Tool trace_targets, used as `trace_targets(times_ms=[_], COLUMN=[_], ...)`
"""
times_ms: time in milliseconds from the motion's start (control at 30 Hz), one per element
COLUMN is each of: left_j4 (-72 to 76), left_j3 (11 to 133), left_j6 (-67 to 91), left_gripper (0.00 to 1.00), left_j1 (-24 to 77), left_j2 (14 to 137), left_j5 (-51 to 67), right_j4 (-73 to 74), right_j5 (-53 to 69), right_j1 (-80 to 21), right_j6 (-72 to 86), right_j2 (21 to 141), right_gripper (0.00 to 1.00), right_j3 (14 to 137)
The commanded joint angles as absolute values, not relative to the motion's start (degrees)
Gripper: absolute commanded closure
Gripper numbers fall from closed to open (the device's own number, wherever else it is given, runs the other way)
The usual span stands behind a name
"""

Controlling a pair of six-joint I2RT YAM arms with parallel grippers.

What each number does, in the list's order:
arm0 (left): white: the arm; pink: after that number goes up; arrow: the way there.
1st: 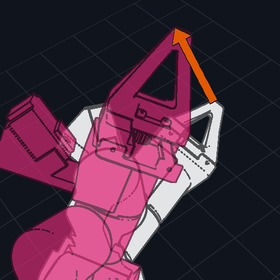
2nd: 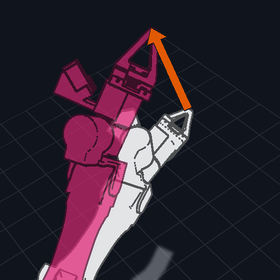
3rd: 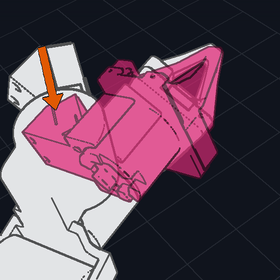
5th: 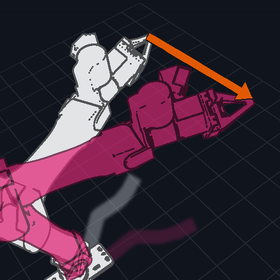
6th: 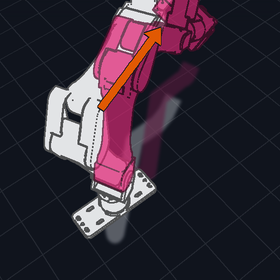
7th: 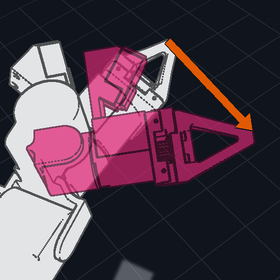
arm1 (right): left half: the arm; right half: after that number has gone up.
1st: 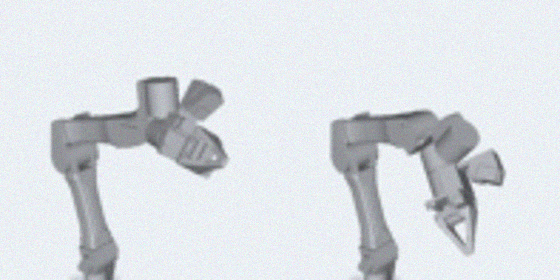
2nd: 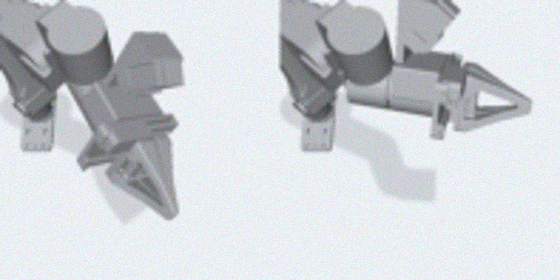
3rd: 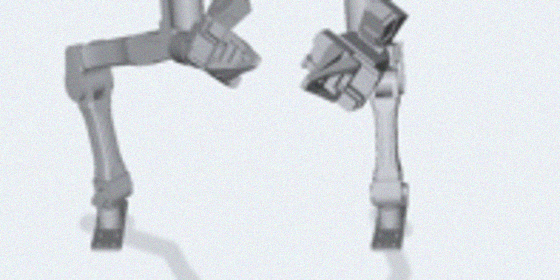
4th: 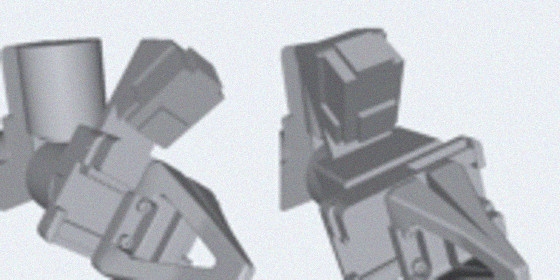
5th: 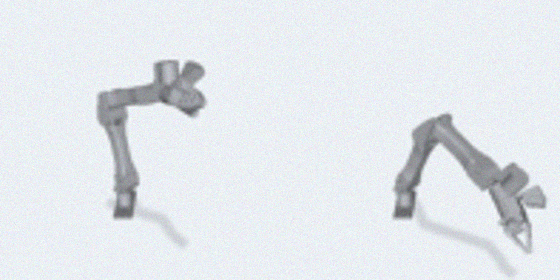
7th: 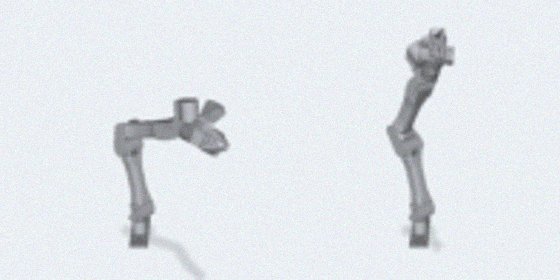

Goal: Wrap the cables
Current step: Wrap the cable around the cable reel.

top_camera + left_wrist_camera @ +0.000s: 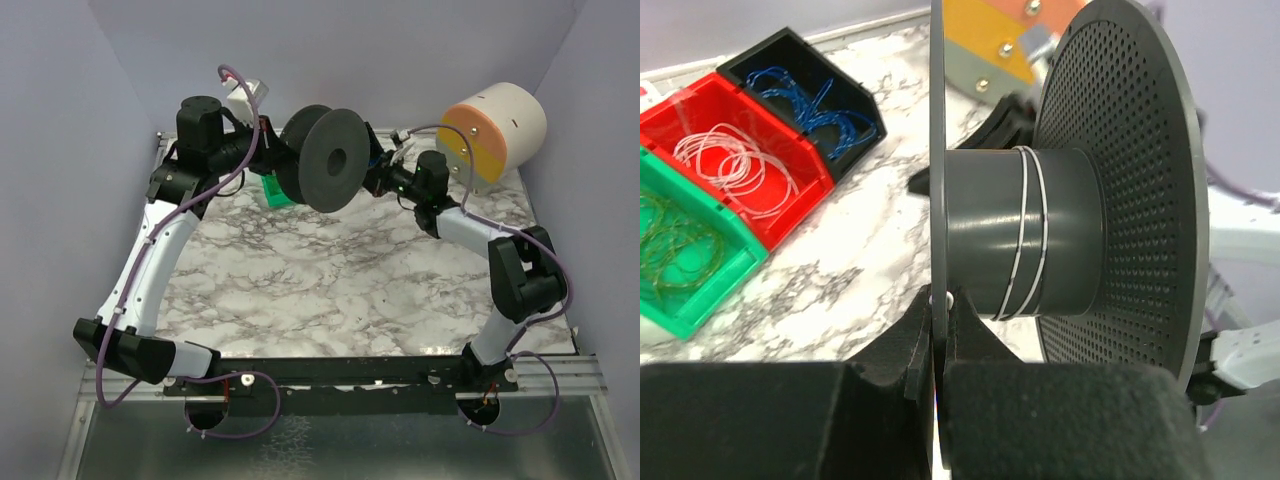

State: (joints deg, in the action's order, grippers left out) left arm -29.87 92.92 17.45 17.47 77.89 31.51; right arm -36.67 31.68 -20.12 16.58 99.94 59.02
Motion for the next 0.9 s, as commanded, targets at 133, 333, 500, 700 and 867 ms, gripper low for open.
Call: trace_targets(times_ms=[133,333,500,700,867], left_j4=[-30.56,-31.7,-32.51,-32.52,-32.18], left_j3=[89.78,88.28,87.91,87.66,86.07], left_j6=[9.41,5.86,1.9,-3.69,-7.64], left_gripper=[1.0,1.0,1.0,1.0,1.0], left_j1=[19.67,23.19,27.45,31.39,34.78], left_j2=[75.69,75.59,75.59,75.46,75.99], left_j5=[24.38,18.66,10.29,2.45,-4.86], right_j4=[-22.95,-20.26,-6.7,21.51,37.17], right_j5=[23.35,23.09,35.6,47.8,59.44], right_j1=[-15.41,-14.68,-14.68,-14.59,-14.59], right_j6=[14.87,9.35,-0.93,-11.16,-11.15], right_j2=[94.53,90.52,90.39,92.73,96.08], right_gripper=[0.99,1.0,0.99,1.0,1.0], right_j3=[62.8,64.59,74.18,86.99,96.16])
